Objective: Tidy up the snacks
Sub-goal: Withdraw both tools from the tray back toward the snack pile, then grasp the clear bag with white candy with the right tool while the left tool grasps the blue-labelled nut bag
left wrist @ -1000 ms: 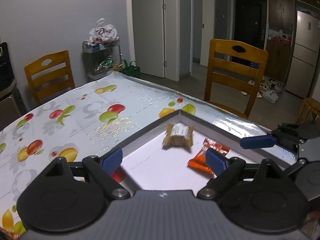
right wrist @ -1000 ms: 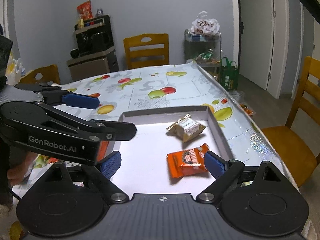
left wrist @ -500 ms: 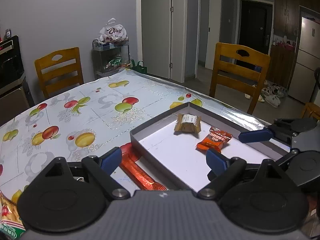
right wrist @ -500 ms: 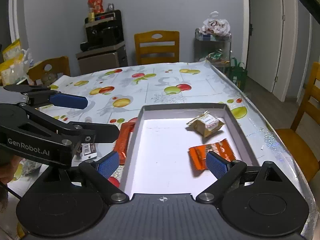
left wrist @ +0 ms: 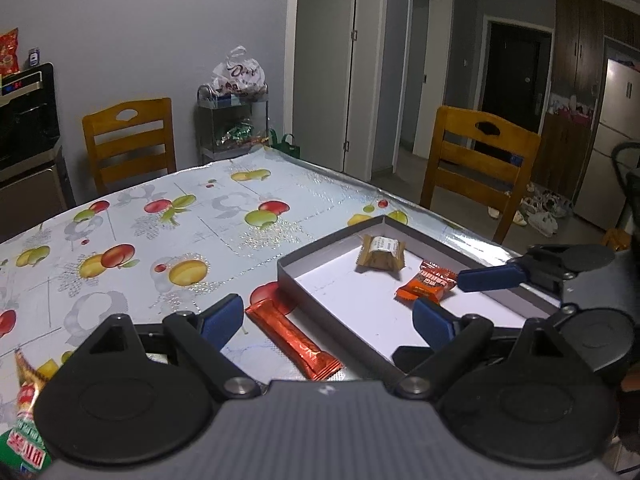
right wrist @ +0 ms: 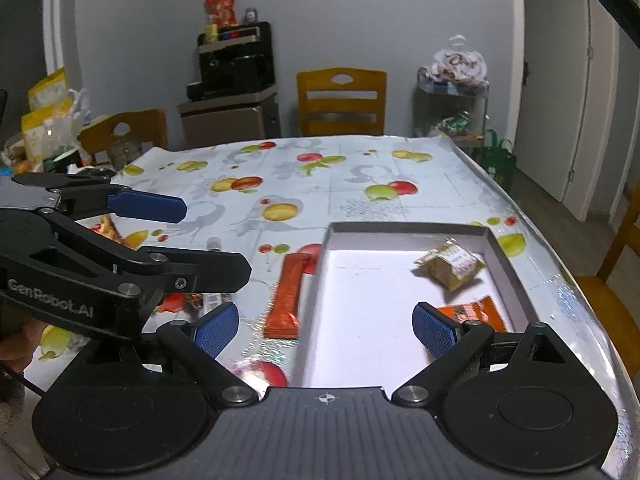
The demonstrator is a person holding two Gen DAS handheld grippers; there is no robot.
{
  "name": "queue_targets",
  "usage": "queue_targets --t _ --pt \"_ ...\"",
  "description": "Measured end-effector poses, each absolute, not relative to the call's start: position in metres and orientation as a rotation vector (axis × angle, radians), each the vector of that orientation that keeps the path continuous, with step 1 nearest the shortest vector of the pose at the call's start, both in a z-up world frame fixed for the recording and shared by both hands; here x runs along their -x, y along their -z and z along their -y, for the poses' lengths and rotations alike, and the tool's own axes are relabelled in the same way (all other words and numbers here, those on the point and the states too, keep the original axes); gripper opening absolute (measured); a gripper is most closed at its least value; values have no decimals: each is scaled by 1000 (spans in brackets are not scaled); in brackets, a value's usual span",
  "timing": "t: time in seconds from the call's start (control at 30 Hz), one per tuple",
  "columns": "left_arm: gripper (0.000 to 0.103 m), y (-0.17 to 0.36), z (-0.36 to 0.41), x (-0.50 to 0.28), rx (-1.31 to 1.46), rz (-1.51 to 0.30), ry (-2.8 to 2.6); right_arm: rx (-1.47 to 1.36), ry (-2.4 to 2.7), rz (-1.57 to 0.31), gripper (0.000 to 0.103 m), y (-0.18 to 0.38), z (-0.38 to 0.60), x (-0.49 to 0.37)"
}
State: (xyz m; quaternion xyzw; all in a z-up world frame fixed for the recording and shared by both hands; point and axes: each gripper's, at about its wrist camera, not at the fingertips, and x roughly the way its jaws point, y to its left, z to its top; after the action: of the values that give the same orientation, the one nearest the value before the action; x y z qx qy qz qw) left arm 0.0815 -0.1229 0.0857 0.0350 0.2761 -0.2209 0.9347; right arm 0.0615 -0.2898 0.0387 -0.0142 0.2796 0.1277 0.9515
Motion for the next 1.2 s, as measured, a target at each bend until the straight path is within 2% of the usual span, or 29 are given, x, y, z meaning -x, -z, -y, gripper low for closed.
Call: queue_targets --t 0.1,0.33,0.5,0.8,1.0,1.2 --pt "97 -88 110 -69 -49 -553 452 45 -288 -567 97 -40 278 -62" --pt "100 -93 60 -36 9 -494 352 78 -360 -562 97 -40 245 -63" --pt "102 -92 13 -13 16 -423 227 76 -413 -537 102 -40 222 -62" --pt "102 -61 -58 19 -71 -442 56 124 -527 -540 103 -30 177 -56" --pt "102 -34 -77 40 -34 -466 92 166 -586 -559 103 -17 167 -48" --pt "102 -10 -56 46 -70 -496 196 204 -580 -572 102 -7 171 -44"
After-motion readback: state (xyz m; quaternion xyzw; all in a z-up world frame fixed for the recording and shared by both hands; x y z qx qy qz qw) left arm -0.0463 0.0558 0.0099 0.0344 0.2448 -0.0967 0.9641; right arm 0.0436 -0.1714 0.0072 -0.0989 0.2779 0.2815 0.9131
